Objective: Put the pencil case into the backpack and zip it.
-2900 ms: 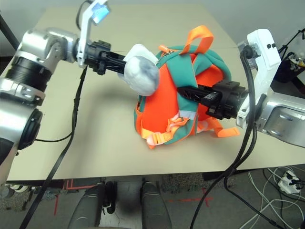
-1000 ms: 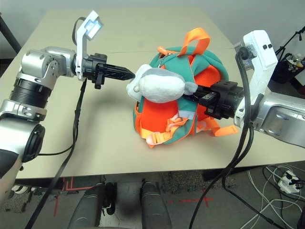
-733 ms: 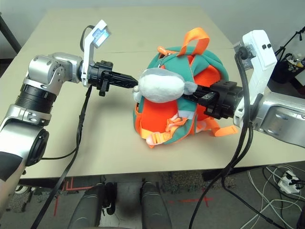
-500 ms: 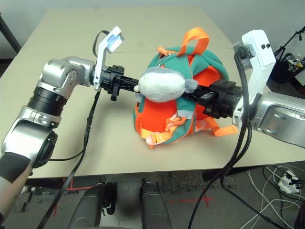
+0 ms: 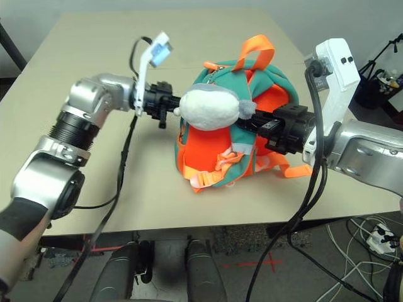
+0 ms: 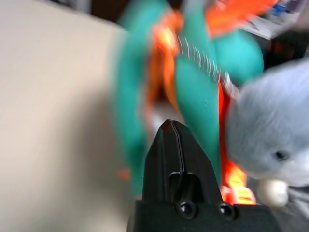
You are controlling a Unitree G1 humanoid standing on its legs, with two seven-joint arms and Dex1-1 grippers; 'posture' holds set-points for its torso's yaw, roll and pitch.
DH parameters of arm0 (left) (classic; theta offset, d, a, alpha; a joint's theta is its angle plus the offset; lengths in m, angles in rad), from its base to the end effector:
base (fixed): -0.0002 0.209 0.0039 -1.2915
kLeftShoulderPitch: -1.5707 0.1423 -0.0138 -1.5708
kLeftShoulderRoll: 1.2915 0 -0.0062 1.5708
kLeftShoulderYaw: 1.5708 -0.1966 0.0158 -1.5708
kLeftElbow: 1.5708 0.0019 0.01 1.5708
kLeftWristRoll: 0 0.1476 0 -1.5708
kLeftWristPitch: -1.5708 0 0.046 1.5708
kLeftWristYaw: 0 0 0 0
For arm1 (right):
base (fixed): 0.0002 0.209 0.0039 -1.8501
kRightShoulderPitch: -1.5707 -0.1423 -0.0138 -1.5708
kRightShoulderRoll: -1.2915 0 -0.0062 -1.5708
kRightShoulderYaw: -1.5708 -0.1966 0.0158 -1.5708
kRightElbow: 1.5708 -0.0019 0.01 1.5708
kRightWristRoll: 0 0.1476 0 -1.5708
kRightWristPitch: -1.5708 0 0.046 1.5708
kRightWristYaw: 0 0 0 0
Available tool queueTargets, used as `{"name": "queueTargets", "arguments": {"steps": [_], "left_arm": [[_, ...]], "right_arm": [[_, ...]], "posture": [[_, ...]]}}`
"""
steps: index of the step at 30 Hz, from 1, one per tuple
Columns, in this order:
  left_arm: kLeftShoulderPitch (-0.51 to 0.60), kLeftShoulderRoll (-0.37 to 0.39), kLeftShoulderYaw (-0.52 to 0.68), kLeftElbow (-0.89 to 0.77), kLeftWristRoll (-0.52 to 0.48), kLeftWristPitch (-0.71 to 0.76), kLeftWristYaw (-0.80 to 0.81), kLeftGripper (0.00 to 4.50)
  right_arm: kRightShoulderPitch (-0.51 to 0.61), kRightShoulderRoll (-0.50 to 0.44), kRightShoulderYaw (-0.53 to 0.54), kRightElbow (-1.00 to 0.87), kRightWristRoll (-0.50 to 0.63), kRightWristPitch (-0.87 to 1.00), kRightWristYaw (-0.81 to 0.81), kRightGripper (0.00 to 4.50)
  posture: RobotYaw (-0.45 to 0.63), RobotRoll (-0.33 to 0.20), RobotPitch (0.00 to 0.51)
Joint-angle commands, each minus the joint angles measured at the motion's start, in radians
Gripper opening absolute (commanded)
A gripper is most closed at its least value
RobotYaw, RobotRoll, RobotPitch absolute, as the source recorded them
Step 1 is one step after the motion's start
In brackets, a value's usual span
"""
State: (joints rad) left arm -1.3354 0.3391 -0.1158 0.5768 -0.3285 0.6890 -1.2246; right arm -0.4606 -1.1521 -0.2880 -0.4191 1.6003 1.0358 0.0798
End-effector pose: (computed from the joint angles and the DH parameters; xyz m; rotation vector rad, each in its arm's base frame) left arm 0.3711 0.1205 0.3090 0.1591 0.0741 -1.4177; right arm 0.2023 -0.2477 0.2834 0.0084 0.2296 0.7146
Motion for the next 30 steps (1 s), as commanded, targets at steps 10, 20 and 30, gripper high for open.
{"name": "queueTargets", "arguments": {"steps": [10,20,30], "left_arm": [[0.072,0.172,-0.087,-0.474,-0.047,-0.035,-0.181,2.49],[0.079,0.075,-0.202,-0.387,0.081,-0.22,-0.115,4.5],[0.085,0.026,-0.224,-0.252,0.172,-0.361,-0.092,3.89]], "right_arm": [[-0.043,0.033,0.046,0.015,-0.059,0.028,0.065,0.23],[-0.053,0.051,0.042,0.004,-0.066,0.046,0.07,0.23],[-0.038,0.052,0.02,-0.01,-0.057,0.044,0.058,0.23]], "posture": [[0.04,0.0,0.148],[0.01,0.0,0.139],[0.0,0.0,0.136]]}}
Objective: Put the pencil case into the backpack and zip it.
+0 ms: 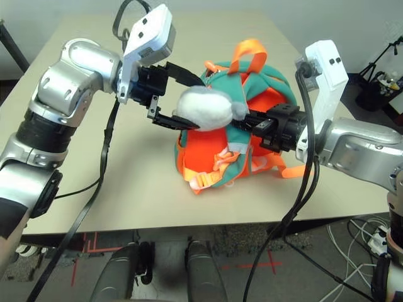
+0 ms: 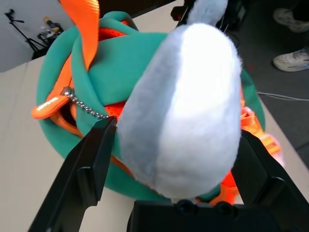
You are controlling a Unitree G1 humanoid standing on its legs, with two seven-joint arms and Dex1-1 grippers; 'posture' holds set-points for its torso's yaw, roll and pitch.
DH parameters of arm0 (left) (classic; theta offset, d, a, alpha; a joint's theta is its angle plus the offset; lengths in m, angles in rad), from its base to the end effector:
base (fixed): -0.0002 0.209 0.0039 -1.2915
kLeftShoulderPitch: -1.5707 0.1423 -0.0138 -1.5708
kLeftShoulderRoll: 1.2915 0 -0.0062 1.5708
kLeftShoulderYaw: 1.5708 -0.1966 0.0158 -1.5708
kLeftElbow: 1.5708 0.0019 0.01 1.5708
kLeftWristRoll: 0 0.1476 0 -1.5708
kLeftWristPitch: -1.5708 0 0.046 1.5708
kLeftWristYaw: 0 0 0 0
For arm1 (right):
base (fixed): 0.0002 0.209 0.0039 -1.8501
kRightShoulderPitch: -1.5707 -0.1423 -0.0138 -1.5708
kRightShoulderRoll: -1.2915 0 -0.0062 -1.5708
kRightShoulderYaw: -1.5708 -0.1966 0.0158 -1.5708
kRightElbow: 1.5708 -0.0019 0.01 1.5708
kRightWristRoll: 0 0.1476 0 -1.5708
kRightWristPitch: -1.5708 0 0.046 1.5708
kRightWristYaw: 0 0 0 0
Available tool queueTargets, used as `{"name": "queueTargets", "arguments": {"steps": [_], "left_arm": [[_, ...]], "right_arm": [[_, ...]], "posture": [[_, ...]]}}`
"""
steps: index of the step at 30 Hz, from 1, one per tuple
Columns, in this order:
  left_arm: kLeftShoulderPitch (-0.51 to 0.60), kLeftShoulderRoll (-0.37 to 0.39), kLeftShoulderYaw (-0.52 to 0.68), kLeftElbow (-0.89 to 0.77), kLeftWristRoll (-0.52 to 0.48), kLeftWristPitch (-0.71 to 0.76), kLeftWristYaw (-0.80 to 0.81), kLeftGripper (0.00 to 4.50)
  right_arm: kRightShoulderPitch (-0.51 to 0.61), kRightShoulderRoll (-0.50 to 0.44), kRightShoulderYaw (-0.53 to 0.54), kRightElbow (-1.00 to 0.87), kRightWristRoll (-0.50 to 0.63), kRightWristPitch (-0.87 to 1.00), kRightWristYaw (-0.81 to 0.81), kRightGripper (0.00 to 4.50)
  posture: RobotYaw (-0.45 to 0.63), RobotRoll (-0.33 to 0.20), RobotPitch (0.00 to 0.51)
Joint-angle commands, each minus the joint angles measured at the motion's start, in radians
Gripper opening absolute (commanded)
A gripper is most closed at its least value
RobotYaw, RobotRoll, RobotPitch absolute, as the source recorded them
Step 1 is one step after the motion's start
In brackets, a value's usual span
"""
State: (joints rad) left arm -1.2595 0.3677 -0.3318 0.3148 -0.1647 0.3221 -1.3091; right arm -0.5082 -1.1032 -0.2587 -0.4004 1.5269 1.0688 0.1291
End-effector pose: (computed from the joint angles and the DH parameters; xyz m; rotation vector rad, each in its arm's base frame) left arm 0.3413 0.0845 0.3165 0.7751 -0.1716 -1.5479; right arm 0.2101 -0.2454 0.2806 -0.0004 0.2320 0.7425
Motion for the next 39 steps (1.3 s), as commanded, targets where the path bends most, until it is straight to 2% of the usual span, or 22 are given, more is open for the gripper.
{"name": "queueTargets", "arguments": {"steps": [1,8,11,13,19,25,31,39], "left_arm": [[0.012,0.0,-0.005,0.001,0.001,0.017,-0.017,3.6],[0.001,0.01,0.096,-0.075,-0.117,0.174,-0.008,1.52],[-0.017,0.023,0.178,-0.066,-0.172,0.26,0.042,0.85],[-0.028,0.031,0.235,-0.06,-0.214,0.324,0.08,0.56],[-0.011,0.087,0.326,-0.094,-0.308,0.507,0.156,0.46],[0.058,0.126,0.384,-0.187,-0.414,0.66,0.22,0.46],[0.045,0.081,0.537,-0.237,-0.603,0.847,0.358,0.46],[0.045,-0.038,0.713,-0.247,-0.856,1.027,0.559,0.46]], "right_arm": [[0.011,0.002,-0.011,-0.029,0.016,0.011,0.009,0.23],[0.015,0.011,-0.004,-0.027,0.01,0.009,0.003,0.23],[0.017,0.012,-0.001,-0.026,0.002,0.011,0.005,0.23],[0.017,0.011,0.002,-0.024,-0.001,0.014,0.006,0.23],[0.019,0.01,0.006,-0.02,-0.014,0.019,0.018,0.23],[0.019,0.015,0.013,-0.021,-0.022,0.025,0.021,0.23],[0.028,0.015,0.012,-0.022,-0.035,0.03,0.03,0.23],[0.035,0.028,0.016,-0.026,-0.061,0.032,0.038,0.23]], "posture": [[0.0,0.0,0.137],[0.01,0.0,0.142],[0.01,0.0,0.145],[0.02,0.0,0.146],[0.03,0.0,0.151],[0.03,0.0,0.159],[0.04,0.0,0.16],[0.04,0.0,0.16]]}}
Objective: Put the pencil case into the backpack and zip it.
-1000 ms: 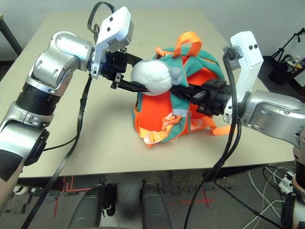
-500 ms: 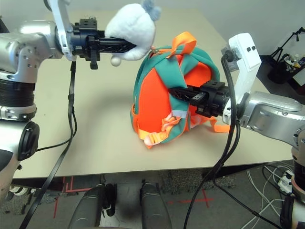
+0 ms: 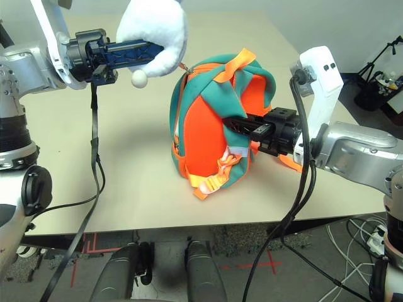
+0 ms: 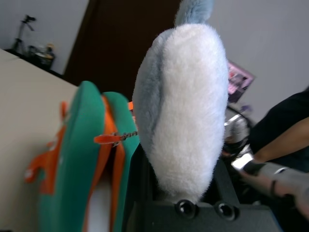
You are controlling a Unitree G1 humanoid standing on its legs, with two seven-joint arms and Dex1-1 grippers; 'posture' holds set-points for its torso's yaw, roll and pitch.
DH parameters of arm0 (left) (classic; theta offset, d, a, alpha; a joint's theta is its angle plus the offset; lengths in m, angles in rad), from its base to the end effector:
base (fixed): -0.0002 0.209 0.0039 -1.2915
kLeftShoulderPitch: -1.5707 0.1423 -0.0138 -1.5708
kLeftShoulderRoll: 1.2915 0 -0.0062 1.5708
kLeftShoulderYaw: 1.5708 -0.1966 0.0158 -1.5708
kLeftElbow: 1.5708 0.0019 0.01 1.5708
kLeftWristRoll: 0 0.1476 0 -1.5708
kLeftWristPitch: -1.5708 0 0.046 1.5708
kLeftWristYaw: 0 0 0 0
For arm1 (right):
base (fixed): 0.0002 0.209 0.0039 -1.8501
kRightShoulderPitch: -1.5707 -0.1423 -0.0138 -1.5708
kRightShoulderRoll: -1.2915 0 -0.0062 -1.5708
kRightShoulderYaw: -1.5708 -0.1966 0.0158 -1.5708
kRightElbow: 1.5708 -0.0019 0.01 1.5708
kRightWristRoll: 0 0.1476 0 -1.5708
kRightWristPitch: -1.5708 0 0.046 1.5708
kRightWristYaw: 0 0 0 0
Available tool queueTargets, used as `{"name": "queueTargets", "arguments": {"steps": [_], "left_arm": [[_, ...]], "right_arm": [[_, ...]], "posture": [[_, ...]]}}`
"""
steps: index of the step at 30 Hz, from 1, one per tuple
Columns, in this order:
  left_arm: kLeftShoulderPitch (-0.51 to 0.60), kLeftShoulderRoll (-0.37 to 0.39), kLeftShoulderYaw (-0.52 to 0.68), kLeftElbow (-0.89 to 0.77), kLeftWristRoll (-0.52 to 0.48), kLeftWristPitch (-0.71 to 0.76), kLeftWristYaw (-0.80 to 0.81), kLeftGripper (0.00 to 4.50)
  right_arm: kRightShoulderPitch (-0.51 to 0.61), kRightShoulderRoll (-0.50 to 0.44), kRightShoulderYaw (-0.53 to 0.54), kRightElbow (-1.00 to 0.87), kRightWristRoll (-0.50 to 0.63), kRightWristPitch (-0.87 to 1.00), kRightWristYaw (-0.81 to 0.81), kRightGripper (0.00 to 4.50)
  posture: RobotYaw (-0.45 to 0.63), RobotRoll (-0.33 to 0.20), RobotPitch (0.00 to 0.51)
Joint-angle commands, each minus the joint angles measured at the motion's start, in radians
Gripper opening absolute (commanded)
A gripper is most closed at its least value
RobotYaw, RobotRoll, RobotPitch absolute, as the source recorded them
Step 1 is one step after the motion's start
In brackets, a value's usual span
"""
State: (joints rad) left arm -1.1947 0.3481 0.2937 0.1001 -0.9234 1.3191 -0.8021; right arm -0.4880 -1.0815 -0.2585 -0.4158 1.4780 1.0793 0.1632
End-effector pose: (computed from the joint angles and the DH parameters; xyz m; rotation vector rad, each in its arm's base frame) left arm 0.3100 0.1577 0.3218 -0.3642 0.0330 -1.4939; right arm 0.2108 -0.2449 0.2738 -0.0135 0.2473 0.7525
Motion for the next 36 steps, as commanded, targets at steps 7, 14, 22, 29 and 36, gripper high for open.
{"name": "queueTargets", "arguments": {"steps": [7,14,22,29,36], "left_arm": [[-0.021,-0.061,0.144,0.012,-0.213,0.133,0.219,0.46],[0.177,-0.067,0.074,-0.057,-0.266,0.276,0.282,0.42],[0.373,0.024,-0.028,-0.136,-0.434,0.295,0.299,0.41],[0.443,0.053,-0.065,-0.145,-0.523,0.295,0.324,0.41],[0.547,0.099,-0.143,-0.153,-0.415,0.248,0.288,0.41]], "right_arm": [[0.021,0.012,0.013,-0.013,-0.042,0.027,0.008,0.23],[0.025,0.03,0.017,-0.015,-0.078,0.029,0.009,0.23],[0.016,0.043,0.022,-0.009,-0.106,0.039,0.026,0.23],[0.005,0.054,0.023,-0.004,-0.132,0.05,0.043,0.23],[-0.002,0.067,0.021,-0.003,-0.156,0.058,0.054,0.23]], "posture": [[0.03,0.0,0.158],[0.03,0.0,0.163],[0.04,0.0,0.167],[0.04,0.0,0.162],[0.04,0.0,0.158]]}}
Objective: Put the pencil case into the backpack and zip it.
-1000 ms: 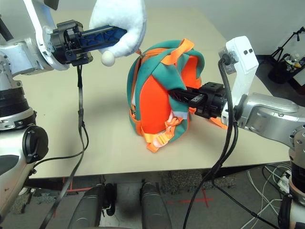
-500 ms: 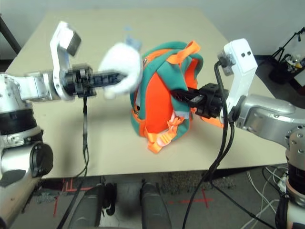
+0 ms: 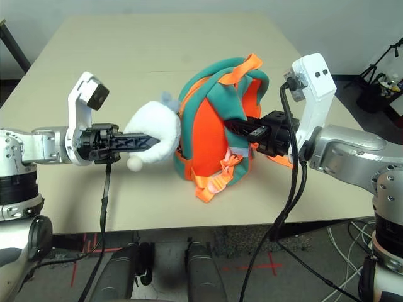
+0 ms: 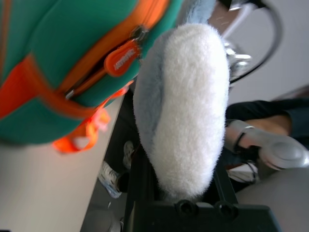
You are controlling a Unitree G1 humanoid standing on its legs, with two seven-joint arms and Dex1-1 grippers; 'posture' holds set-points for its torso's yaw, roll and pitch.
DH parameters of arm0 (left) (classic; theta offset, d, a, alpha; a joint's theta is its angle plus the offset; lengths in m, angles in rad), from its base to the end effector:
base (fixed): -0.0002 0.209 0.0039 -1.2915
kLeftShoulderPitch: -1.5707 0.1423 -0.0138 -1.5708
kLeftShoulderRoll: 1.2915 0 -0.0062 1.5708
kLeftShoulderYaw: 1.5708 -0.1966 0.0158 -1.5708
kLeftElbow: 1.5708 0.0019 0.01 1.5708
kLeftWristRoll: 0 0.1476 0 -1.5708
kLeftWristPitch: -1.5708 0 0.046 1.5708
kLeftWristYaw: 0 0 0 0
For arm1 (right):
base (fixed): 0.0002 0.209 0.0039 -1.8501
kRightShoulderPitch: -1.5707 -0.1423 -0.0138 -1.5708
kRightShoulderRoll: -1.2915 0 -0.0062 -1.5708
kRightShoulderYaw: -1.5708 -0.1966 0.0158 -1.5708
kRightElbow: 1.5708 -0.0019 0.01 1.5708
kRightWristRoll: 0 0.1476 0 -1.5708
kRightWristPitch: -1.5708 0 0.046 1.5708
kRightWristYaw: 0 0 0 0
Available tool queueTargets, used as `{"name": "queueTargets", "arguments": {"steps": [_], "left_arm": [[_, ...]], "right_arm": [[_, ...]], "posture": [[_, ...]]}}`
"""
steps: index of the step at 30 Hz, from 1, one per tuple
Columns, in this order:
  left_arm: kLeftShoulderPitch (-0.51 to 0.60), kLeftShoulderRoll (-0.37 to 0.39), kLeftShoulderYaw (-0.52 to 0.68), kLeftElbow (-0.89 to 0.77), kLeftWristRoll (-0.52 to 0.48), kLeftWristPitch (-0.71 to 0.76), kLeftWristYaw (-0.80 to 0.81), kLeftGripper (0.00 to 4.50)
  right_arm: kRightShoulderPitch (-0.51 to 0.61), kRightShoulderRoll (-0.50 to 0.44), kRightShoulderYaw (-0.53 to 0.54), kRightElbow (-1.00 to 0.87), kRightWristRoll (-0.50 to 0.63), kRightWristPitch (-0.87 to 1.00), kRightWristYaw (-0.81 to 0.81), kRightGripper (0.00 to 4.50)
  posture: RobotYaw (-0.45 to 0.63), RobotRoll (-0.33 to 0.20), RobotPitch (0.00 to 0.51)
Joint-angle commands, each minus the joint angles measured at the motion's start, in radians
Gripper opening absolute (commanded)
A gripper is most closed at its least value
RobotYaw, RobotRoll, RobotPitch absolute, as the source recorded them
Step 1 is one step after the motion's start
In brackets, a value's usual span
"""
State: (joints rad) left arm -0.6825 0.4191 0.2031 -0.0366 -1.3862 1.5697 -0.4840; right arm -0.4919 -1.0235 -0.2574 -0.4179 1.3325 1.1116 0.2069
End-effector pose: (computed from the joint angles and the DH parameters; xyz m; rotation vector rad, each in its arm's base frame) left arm 0.2753 0.1798 0.1926 -0.6081 0.6361 -1.4267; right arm 0.2165 -0.2459 0.2661 -0.0518 0.2500 0.7099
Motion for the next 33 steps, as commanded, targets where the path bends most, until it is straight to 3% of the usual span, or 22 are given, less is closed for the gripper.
{"name": "queueTargets", "arguments": {"steps": [1,6,15,18,20,21,26,28,31,33], "left_arm": [[0.051,0.041,-0.07,-0.018,0.068,-0.013,-0.051,0.41],[0.12,0.102,-0.175,-0.007,0.172,-0.077,-0.163,0.41],[0.172,0.176,-0.531,0.104,0.534,-0.358,-0.407,0.41],[0.166,0.172,-0.57,0.113,0.594,-0.415,-0.456,0.41],[0.143,0.16,-0.521,0.095,0.583,-0.42,-0.457,0.41],[0.128,0.157,-0.481,0.079,0.563,-0.409,-0.452,1.15],[0.072,0.297,-0.301,-0.134,0.392,-0.255,-0.5,2.76],[0.04,0.405,-0.165,-0.191,0.221,-0.127,-0.545,3.37],[-0.022,0.484,0.02,-0.101,0.035,-0.019,-0.509,4.33],[-0.062,0.468,0.126,0.015,0.037,-0.049,-0.386,4.5]], "right_arm": [[0.003,0.01,0.018,-0.002,-0.012,0.027,0.011,0.23],[0.004,0.013,0.012,-0.001,-0.02,0.033,0.017,0.23],[-0.004,0.019,0.013,0.006,-0.036,0.045,0.029,0.23],[-0.007,0.013,0.008,0.003,-0.024,0.061,0.038,0.23],[-0.006,-0.002,-0.005,-0.001,0.003,0.079,0.052,0.23],[0.001,-0.016,-0.019,-0.002,0.025,0.092,0.064,0.97],[0.07,-0.156,-0.163,0.023,0.225,0.18,0.165,2.53],[0.131,-0.263,-0.288,0.068,0.398,0.25,0.247,3.11],[0.19,-0.364,-0.432,0.19,0.546,0.276,0.274,4.03],[0.207,-0.386,-0.511,0.283,0.519,0.283,0.271,4.48]], "posture": [[0.04,0.0,0.157],[0.03,0.0,0.161],[0.04,0.0,0.167],[0.03,0.0,0.17],[0.03,0.0,0.172],[0.03,0.0,0.174],[0.05,0.0,0.18],[0.06,0.0,0.183],[0.07,0.0,0.186],[0.08,0.0,0.187]]}}
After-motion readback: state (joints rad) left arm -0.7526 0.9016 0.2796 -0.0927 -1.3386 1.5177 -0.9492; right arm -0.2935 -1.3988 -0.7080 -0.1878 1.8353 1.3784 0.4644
